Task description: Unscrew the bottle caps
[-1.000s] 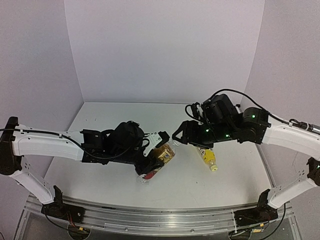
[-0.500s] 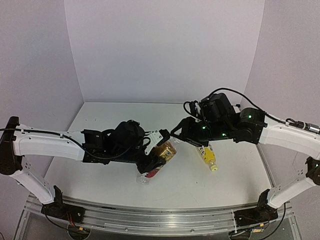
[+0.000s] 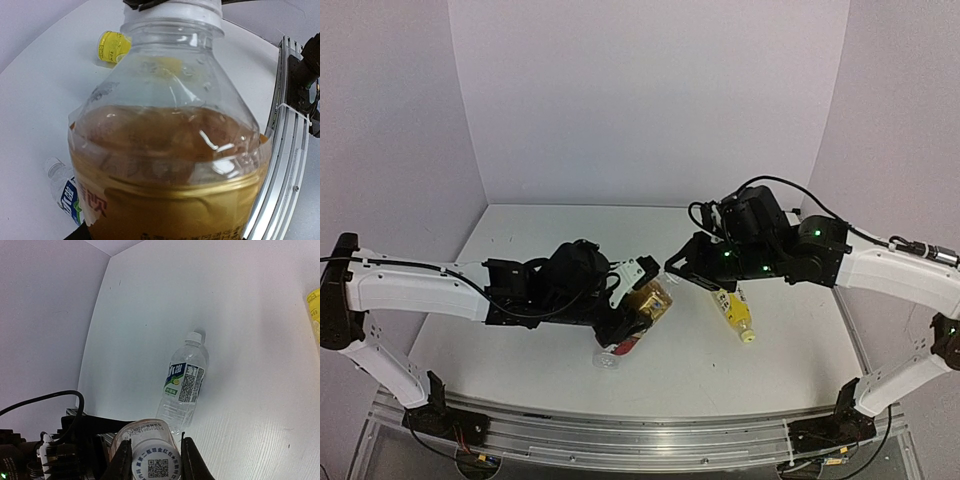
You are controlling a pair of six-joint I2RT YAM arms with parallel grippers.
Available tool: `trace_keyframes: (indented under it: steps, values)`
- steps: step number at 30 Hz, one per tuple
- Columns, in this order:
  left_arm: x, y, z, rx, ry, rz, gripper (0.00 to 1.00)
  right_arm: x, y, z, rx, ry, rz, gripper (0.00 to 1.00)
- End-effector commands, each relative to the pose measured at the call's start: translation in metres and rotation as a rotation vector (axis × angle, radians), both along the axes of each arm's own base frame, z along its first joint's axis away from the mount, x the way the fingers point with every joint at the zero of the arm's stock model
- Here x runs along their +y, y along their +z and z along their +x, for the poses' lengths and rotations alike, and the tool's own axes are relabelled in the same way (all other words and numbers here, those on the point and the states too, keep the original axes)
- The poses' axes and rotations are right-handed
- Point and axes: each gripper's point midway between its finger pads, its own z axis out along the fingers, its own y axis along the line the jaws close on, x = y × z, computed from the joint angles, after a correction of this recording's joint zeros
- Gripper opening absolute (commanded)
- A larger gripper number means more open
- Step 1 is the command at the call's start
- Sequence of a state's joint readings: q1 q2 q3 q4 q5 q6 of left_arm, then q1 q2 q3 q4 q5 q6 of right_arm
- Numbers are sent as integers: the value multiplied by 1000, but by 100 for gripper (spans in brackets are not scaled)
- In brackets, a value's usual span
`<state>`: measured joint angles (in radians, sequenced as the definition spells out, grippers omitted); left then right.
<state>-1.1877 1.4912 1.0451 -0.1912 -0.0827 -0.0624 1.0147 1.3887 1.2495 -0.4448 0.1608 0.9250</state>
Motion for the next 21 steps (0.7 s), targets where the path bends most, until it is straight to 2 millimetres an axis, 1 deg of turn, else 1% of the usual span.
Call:
trace_keyframes:
  steps: [1, 3, 4, 5, 6, 9, 12, 14, 16, 18, 21]
  values:
    - [-21, 38, 10, -17, 32, -137, 33, 25, 12, -11, 7, 101, 84, 17]
    - [-26, 43, 9, 8, 32, -164, 30, 29, 15, -13, -9, 139, 89, 12]
    - [-28, 45, 8, 23, 30, -175, 29, 31, 17, -16, -18, 170, 91, 8]
    - [-30, 48, 6, 41, 27, -189, 27, 34, 19, -21, -26, 209, 94, 0]
    - [-31, 53, 3, 57, 15, -209, 27, 37, 21, -25, -38, 249, 95, 0]
    - [-33, 72, -18, 111, -77, -284, 27, 44, 30, -45, -83, 421, 107, 0]
    - [-24, 98, -38, 133, -159, -392, 27, 50, 38, -73, -106, 610, 151, 0]
    - [-16, 120, -60, 140, -261, -500, 27, 52, 42, -88, -119, 711, 184, 0]
    - [-10, 132, -76, 157, -336, -559, 27, 56, 50, -105, -115, 815, 243, 0]
    - [-5, 141, -84, 167, -371, -590, 27, 60, 62, -121, -131, 927, 313, 0]
    - [0, 149, -90, 177, -395, -628, 26, 59, 75, -145, -147, 1093, 400, 0]
